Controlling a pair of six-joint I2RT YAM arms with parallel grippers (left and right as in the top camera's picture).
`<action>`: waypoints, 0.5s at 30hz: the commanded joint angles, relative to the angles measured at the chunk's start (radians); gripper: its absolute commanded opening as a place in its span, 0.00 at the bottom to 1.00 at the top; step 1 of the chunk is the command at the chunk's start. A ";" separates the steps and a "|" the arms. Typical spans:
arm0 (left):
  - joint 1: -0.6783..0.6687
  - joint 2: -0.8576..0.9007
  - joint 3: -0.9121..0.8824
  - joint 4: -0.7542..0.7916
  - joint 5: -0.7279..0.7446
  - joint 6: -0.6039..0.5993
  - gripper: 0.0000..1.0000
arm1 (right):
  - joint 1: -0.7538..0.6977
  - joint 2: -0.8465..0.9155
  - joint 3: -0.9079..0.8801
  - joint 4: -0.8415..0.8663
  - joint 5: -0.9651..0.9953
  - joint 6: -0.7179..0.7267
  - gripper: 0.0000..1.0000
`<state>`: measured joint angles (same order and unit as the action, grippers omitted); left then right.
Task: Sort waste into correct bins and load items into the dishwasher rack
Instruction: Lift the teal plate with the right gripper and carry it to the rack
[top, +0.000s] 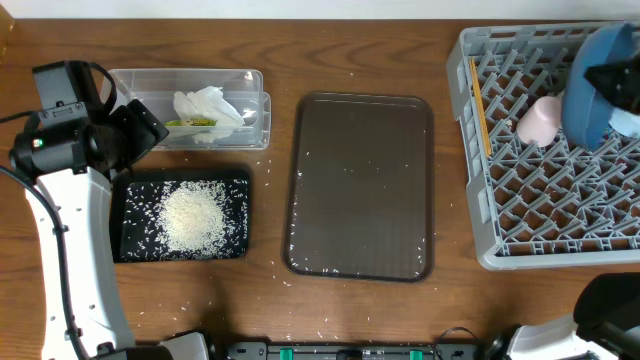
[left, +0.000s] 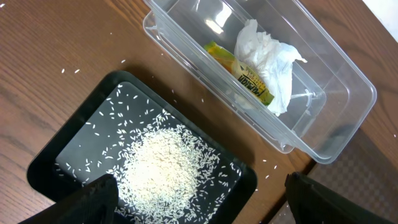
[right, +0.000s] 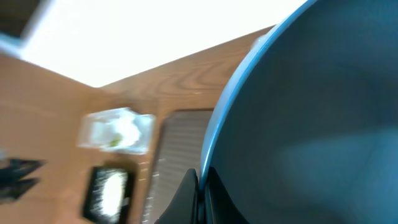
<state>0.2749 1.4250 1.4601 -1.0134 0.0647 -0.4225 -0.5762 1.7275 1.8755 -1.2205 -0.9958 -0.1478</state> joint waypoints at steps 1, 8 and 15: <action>0.003 -0.003 0.012 0.000 -0.005 -0.010 0.88 | -0.051 -0.005 -0.066 0.010 -0.304 -0.102 0.01; 0.003 -0.003 0.012 0.000 -0.005 -0.010 0.88 | -0.121 -0.005 -0.219 0.074 -0.393 -0.069 0.01; 0.003 -0.003 0.012 0.000 -0.005 -0.009 0.89 | -0.207 -0.005 -0.290 0.080 -0.388 -0.071 0.01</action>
<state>0.2749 1.4250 1.4601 -1.0134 0.0647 -0.4225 -0.7506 1.7275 1.6032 -1.1469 -1.3132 -0.2005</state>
